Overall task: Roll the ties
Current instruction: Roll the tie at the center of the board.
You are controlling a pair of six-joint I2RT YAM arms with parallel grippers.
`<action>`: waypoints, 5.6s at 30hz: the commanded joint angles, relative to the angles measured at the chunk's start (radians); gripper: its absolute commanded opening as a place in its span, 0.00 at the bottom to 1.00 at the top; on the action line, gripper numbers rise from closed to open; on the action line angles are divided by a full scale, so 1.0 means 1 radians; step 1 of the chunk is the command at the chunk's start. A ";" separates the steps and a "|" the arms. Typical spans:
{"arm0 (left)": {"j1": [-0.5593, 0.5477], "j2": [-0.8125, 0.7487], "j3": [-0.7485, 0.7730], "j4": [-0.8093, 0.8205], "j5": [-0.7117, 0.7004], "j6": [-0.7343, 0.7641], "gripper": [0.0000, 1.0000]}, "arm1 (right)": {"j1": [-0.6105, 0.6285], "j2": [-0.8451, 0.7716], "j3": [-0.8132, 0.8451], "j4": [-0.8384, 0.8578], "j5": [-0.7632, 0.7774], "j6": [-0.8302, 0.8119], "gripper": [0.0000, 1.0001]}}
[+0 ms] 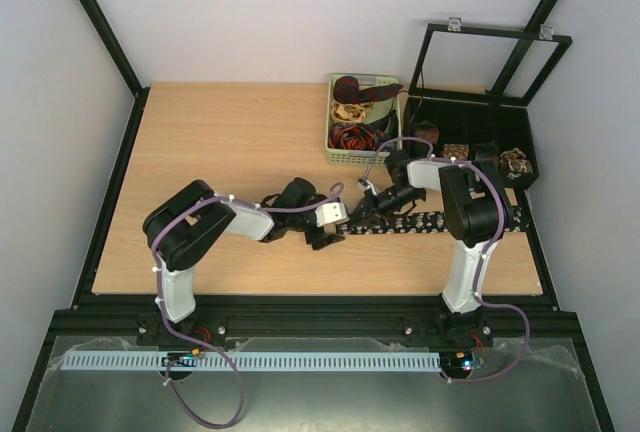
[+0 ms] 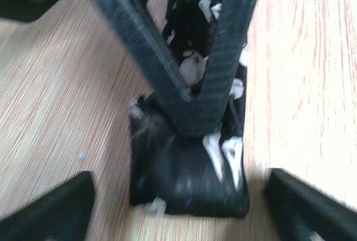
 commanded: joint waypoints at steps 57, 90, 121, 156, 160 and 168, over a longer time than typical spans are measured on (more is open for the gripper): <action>0.018 0.065 -0.137 0.311 0.075 -0.027 0.33 | -0.067 0.249 0.111 -0.267 0.034 -0.234 0.26; 0.076 -0.016 -0.182 0.254 0.146 -0.100 0.70 | -0.011 0.066 0.013 -0.208 0.069 -0.148 0.02; 0.048 0.081 -0.243 0.451 0.122 -0.063 0.42 | 0.017 0.272 0.184 -0.106 0.143 -0.270 0.17; 0.048 0.077 -0.113 0.044 0.056 0.032 0.36 | 0.069 0.118 0.119 -0.170 0.059 -0.135 0.01; 0.066 0.050 -0.123 0.086 0.091 -0.027 0.52 | 0.038 0.113 0.083 -0.144 0.108 -0.167 0.01; 0.080 0.031 -0.133 0.273 0.242 -0.156 0.72 | 0.003 0.128 0.029 -0.036 0.200 -0.199 0.01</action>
